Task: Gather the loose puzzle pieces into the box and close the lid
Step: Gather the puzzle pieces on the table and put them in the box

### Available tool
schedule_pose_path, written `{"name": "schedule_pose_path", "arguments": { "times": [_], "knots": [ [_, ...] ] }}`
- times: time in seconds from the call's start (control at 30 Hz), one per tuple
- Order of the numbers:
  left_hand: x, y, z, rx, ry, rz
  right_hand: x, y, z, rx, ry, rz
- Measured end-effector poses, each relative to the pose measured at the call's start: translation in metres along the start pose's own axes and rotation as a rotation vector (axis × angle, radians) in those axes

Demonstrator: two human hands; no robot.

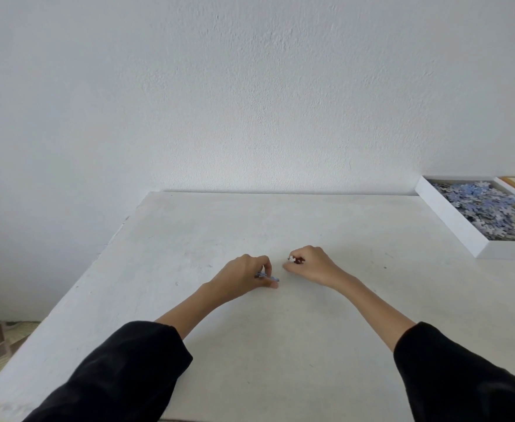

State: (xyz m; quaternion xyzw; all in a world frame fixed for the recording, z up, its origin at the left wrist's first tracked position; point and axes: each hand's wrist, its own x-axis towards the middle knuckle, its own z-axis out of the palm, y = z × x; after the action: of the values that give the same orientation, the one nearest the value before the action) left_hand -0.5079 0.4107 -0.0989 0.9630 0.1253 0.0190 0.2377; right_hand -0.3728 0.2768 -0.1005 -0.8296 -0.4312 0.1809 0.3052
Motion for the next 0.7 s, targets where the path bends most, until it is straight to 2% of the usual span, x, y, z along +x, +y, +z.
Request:
{"name": "schedule_pose_path", "arguments": {
  "times": [0.1, 0.2, 0.3, 0.37, 0.4, 0.57, 0.7],
  "knots": [
    [0.003, 0.006, -0.004, 0.032, -0.066, -0.012, -0.006, 0.003, -0.001, 0.364, -0.055, 0.04],
    [0.009, 0.011, -0.013, -0.006, -0.183, -0.053, -0.009, 0.012, -0.004, 0.67, -0.024, 0.107],
    [0.011, 0.014, -0.016, -0.007, -0.261, -0.008, -0.011, 0.014, -0.005, 0.715, -0.031, 0.088],
    [0.01, 0.017, -0.015, -0.001, -0.245, 0.026, -0.012, 0.014, -0.004, 0.762, -0.058, 0.076],
    [0.01, 0.017, -0.015, -0.063, -0.233, 0.013, -0.012, 0.014, -0.006, 0.825, -0.074, 0.079],
    [0.01, 0.019, -0.018, -0.753, -0.249, -0.189, -0.013, 0.011, -0.017, 1.287, -0.185, 0.148],
    [0.02, 0.027, -0.014, -1.063, -0.182, -0.273, -0.011, 0.009, -0.018, 1.418, -0.083, 0.339]
  ]
}}
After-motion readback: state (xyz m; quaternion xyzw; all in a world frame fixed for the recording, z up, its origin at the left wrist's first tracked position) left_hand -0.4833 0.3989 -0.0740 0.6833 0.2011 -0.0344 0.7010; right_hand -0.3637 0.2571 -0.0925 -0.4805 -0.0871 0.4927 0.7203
